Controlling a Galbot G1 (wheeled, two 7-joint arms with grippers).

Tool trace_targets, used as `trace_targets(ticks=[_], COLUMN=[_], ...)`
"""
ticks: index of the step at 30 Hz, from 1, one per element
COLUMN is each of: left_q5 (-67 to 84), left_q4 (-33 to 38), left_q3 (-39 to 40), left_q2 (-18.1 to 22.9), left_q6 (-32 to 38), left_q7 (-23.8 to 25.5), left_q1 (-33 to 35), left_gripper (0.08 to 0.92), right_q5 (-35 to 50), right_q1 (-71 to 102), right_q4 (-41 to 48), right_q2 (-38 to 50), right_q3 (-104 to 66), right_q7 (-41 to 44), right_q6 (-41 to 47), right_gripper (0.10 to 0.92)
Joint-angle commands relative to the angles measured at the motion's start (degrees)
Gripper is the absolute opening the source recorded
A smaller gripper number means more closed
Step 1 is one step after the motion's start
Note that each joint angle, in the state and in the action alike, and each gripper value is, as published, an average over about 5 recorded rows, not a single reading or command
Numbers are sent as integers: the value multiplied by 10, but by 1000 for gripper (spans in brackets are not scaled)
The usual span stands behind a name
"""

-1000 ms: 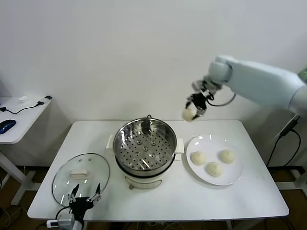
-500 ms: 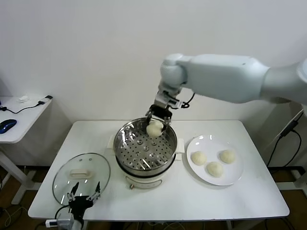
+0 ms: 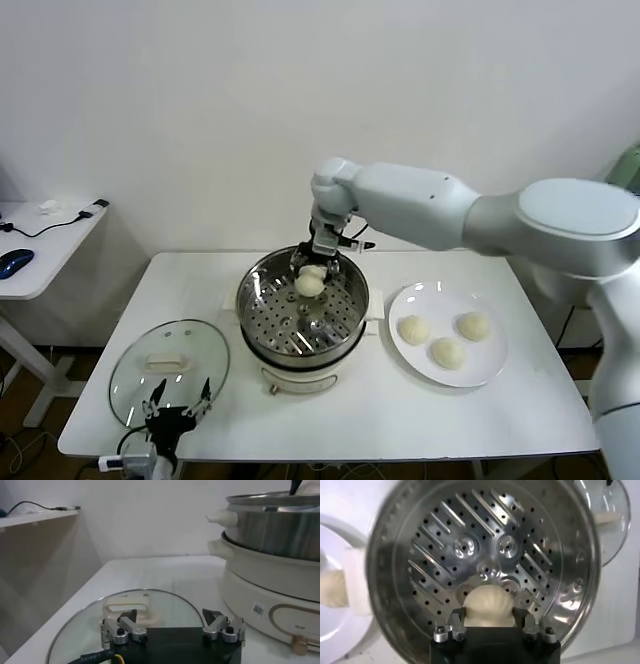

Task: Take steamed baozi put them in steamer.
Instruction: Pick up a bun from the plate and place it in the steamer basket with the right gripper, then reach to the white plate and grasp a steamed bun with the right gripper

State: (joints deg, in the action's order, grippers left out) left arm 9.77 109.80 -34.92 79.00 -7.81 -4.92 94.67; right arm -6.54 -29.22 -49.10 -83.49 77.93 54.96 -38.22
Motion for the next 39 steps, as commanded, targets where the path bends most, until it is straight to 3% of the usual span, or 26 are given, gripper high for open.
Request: trace_targets(ticks=[1, 6, 12, 15, 19, 23, 31, 39], left_q5=[1, 4, 4, 2, 0, 0, 0, -2], left_q4=[-1, -1, 4, 10, 18, 23, 25, 25], left_q3=[-2, -4, -5, -4, -3, -3, -1, -2], left_q2=[0, -1, 1, 3, 7, 8, 8, 11], left_q6=[0, 0, 0, 0, -1, -1, 0, 0], left_q7=[-2, -2, -1, -1, 0, 0, -1, 0], left_q1=[-1, 0, 2, 5, 9, 11, 10, 12], left_gripper=[823, 823, 823, 823, 823, 823, 823, 823], right_q5=[-71, -40, 72, 133, 302, 438, 448, 461], right_q1=[59, 52, -6, -61, -166, -262, -328, -203], right_q4=[121, 127, 73, 26, -68, -160, -298, -363], right_q2=[-51, -61, -34, -3, 73, 177, 373, 423], right_q3=[-44, -38, 0, 22, 97, 211, 360, 325], right_q7=[-26, -4, 31, 47, 67, 67, 2, -72], right_q6=[-45, -52, -42, -30, 43, 186, 418, 544], right_gripper=[645, 675, 805, 820, 822, 823, 823, 823])
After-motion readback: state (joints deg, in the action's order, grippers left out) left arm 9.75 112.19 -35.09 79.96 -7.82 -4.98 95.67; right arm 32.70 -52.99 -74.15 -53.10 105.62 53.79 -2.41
